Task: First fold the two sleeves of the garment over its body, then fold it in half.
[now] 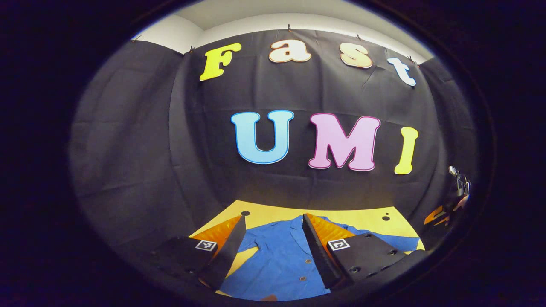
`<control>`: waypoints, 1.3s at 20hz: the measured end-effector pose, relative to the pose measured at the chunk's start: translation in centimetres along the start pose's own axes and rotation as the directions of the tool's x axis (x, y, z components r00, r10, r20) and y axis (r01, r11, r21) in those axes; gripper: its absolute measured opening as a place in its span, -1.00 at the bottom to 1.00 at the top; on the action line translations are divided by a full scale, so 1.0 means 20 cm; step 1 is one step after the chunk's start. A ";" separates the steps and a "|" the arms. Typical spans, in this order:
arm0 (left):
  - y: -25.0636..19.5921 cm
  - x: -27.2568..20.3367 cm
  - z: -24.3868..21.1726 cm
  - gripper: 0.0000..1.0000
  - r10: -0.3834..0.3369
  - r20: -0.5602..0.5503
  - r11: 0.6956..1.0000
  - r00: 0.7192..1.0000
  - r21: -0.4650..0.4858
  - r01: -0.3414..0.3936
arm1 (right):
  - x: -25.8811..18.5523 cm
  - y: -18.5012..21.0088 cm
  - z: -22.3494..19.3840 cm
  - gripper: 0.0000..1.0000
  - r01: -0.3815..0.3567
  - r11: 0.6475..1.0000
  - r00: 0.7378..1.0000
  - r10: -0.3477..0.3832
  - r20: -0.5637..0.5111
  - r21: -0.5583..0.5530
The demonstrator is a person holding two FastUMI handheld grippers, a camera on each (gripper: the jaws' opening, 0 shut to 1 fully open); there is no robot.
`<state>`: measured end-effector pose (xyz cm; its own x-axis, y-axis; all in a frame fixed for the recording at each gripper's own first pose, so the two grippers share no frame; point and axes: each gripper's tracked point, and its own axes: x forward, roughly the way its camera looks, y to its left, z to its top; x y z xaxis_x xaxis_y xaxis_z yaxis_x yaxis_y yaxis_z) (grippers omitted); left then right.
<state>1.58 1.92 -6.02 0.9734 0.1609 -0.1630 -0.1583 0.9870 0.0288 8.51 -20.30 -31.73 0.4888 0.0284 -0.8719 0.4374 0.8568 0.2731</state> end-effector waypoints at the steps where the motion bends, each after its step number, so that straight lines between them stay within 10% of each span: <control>1: 0.00 0.02 0.00 0.55 0.023 -0.015 1.000 1.000 0.007 -0.023 | 0.10 -0.06 -0.04 0.98 0.010 0.998 0.997 -0.006 -0.074 0.060; 7: -0.11 0.13 -0.06 0.55 0.080 -0.094 0.997 0.992 0.030 -0.078 | 0.47 -0.45 -0.17 0.99 0.162 0.983 0.948 -0.132 -0.291 0.082; 20: -0.35 0.20 -0.08 0.61 0.010 -0.084 0.995 0.996 0.095 -0.002 | 0.62 -0.52 -0.26 0.80 0.259 0.964 0.856 -0.256 -0.449 -0.057; 22: -0.32 0.18 -0.09 0.61 0.006 -0.085 0.996 0.996 0.089 0.002 | 0.65 -0.48 -0.25 0.48 0.248 0.967 0.865 -0.246 -0.437 -0.053; 25: -0.18 0.14 -0.08 0.61 0.038 -0.068 0.993 0.997 0.111 -0.030 | 0.66 -0.39 -0.26 -0.75 0.219 0.976 0.886 -0.200 -0.419 -0.003; 26: -0.13 0.12 -0.09 0.60 0.049 -0.065 0.993 0.997 0.114 -0.041 | 0.67 -0.39 -0.25 -0.78 0.213 0.977 0.898 -0.183 -0.399 0.030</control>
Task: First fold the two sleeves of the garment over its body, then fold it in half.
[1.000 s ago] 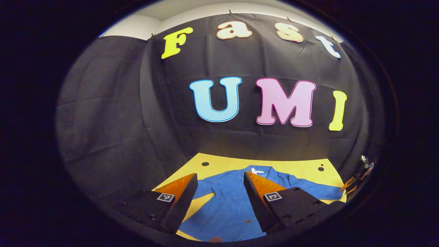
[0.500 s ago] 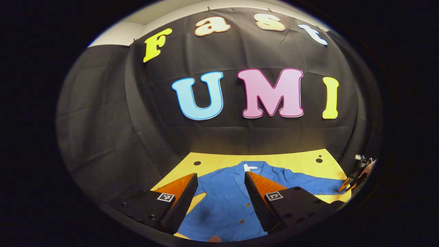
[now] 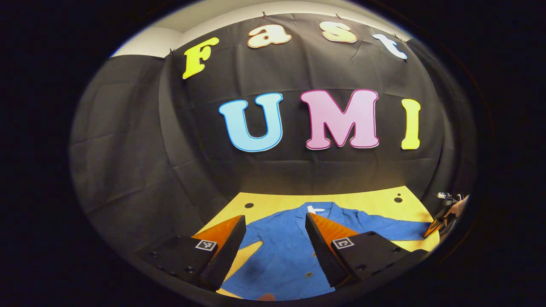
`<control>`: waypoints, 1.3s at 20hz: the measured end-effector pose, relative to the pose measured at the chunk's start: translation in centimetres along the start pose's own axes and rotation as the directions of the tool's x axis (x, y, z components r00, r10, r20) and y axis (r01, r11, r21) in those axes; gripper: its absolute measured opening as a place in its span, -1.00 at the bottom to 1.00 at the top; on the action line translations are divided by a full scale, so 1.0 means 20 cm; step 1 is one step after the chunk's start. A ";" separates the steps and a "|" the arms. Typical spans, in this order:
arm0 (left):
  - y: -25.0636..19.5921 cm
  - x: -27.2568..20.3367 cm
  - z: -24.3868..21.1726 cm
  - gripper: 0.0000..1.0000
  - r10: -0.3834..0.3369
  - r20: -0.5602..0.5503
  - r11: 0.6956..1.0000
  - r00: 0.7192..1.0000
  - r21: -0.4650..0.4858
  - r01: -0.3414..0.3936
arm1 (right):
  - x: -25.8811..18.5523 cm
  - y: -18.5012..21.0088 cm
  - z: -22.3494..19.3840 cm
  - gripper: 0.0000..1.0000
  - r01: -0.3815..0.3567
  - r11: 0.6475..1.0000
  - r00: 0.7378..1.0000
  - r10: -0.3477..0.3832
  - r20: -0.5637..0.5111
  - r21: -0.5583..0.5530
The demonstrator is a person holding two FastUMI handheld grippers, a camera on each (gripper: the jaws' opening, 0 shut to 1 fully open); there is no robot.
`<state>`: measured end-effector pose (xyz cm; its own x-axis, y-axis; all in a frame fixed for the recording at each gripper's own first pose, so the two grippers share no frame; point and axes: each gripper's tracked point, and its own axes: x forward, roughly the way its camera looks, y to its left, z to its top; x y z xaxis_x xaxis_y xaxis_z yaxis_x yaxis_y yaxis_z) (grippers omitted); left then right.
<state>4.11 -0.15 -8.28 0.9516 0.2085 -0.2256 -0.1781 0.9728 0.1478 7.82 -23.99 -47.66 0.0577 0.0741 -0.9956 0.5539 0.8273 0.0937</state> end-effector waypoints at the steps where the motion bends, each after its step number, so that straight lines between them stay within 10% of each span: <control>1: 0.05 -0.01 -0.01 0.61 0.005 -0.003 1.000 1.000 0.002 -0.005 | -0.01 0.00 0.00 -0.89 -0.018 0.999 1.000 0.017 0.024 0.029; 8: 0.33 -0.04 -0.13 0.61 0.035 -0.027 0.998 0.999 -0.045 -0.036 | -0.36 0.20 0.02 -0.89 -0.073 0.997 0.965 0.079 0.252 -0.031; 15: 0.42 0.02 -0.09 0.61 -0.035 0.035 0.996 0.999 -0.077 0.037 | -1.15 0.54 -0.01 -0.90 -0.046 0.980 0.820 0.147 0.553 -0.193; 21: 0.57 0.08 -0.15 0.60 -0.066 0.044 0.990 0.997 -0.124 0.071 | -1.63 1.22 -0.07 -0.91 -0.016 0.929 0.678 0.283 0.679 -0.371; 26: 0.81 0.10 -0.21 0.65 -0.014 0.036 0.987 0.999 -0.157 0.019 | -1.65 2.05 -0.16 -0.92 -0.105 0.850 0.672 0.443 0.593 -0.516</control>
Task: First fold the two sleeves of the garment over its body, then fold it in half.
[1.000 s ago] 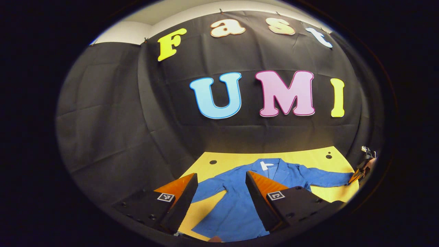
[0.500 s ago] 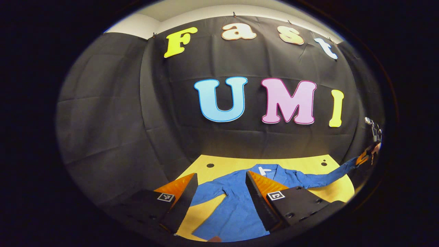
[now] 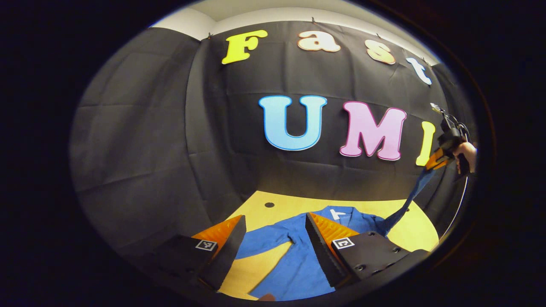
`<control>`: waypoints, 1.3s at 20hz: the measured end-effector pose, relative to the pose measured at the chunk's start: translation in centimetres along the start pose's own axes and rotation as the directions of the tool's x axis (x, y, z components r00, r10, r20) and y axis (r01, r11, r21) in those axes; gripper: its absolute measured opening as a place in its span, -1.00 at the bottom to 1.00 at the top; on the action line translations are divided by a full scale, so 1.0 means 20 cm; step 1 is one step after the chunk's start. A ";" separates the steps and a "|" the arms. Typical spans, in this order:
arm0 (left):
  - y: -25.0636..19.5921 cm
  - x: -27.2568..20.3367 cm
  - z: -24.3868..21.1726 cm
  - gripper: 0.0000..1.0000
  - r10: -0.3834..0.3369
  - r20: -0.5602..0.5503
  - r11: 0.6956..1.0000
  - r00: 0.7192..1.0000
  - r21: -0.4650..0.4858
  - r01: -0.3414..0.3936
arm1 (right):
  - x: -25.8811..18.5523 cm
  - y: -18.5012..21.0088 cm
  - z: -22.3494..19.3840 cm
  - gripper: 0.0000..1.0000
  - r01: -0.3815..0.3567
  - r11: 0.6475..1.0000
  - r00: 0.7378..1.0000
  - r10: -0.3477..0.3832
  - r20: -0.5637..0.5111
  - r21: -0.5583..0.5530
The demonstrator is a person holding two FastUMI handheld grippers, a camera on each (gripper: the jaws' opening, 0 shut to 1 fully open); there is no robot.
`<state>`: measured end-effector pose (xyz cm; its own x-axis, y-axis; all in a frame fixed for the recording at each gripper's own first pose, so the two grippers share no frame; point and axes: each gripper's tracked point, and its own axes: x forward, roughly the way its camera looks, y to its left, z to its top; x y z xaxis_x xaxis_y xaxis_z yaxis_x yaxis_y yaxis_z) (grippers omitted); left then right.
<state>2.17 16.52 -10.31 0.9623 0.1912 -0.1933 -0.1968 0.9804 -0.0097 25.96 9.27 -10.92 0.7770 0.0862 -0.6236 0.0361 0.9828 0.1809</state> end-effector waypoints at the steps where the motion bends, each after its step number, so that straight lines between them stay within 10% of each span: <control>1: 0.06 0.01 -0.01 0.60 0.018 -0.005 1.000 1.000 -0.004 -0.018 | 0.10 0.17 -0.03 -0.92 -0.047 0.999 0.999 0.047 -0.022 -0.008; 6: 0.38 -0.02 -0.17 0.65 0.134 -0.070 0.991 0.988 -0.002 -0.135 | 0.63 0.88 -0.53 -0.92 -0.223 0.975 0.952 0.218 -0.214 0.001; 15: 0.84 -0.13 -0.55 0.65 0.324 -0.271 0.944 0.907 0.031 -0.328 | 1.25 1.27 -1.41 -0.98 -0.217 0.971 0.851 0.239 -0.467 0.102; 21: 0.85 0.11 -0.75 0.62 0.239 -0.350 0.957 0.906 -0.074 -0.281 | 1.14 1.45 -1.32 0.95 -0.338 0.899 0.778 0.433 -0.454 0.278; 26: 0.87 0.36 -0.95 0.66 0.199 -0.485 0.947 0.851 -0.128 -0.294 | 0.95 1.37 -1.04 0.95 -0.455 0.858 0.772 0.513 -0.375 0.238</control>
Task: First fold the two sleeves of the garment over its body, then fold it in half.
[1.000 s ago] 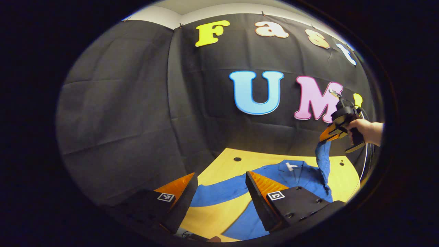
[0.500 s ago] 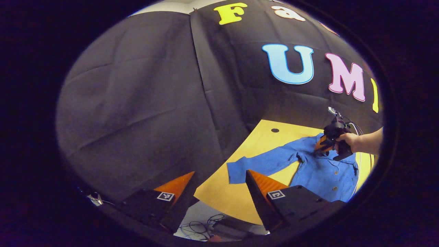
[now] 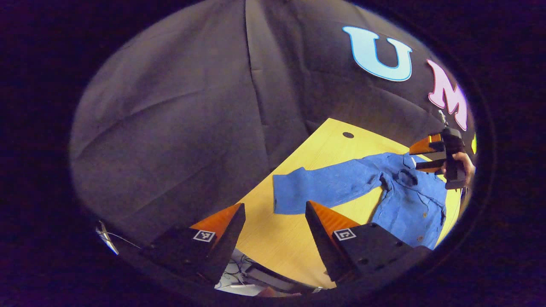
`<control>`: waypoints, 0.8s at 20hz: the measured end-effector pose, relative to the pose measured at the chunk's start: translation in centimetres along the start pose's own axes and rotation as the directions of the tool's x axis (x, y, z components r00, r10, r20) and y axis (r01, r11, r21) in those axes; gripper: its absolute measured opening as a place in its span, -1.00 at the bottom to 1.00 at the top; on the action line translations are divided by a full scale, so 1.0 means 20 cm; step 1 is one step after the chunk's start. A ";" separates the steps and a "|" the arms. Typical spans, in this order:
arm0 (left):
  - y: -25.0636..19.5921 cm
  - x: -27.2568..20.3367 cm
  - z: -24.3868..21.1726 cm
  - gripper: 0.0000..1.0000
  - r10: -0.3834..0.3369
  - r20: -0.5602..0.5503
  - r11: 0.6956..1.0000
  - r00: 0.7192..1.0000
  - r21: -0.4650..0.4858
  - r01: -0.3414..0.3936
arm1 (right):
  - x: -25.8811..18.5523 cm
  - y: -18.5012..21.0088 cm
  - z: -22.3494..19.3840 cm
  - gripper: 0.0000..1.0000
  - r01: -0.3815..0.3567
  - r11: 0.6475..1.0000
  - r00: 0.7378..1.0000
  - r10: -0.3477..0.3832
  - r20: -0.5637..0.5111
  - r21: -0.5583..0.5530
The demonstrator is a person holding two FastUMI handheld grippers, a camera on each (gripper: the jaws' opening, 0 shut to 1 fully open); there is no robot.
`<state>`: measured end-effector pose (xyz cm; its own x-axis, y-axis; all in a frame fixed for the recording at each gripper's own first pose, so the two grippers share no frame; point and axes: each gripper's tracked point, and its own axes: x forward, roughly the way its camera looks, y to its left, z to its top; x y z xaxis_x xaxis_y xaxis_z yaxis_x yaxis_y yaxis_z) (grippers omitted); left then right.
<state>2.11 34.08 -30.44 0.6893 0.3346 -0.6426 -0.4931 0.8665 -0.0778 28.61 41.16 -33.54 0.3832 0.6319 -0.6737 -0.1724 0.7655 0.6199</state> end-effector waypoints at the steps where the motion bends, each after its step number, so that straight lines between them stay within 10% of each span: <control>1: -0.01 0.04 0.03 0.66 -0.016 -0.002 1.000 1.000 -0.011 0.016 | -0.08 0.02 0.02 0.95 -0.011 1.000 1.000 0.011 0.007 -0.014; 8: -0.07 0.41 0.02 0.67 -0.019 -0.139 0.998 0.990 0.062 0.028 | -0.74 0.05 -0.10 0.95 -0.066 0.981 0.998 0.068 0.005 -0.182; 16: -0.05 0.69 -0.13 0.68 0.020 -0.327 0.997 0.945 0.076 0.005 | -1.07 -0.08 -0.19 0.96 -0.024 0.991 0.999 0.029 0.036 -0.132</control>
<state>10.80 36.84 -41.24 0.4676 0.2122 -0.8581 -0.4479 0.8938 -0.0231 17.23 26.79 -21.65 0.4103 0.6492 -0.6405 -0.2995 0.7593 0.5777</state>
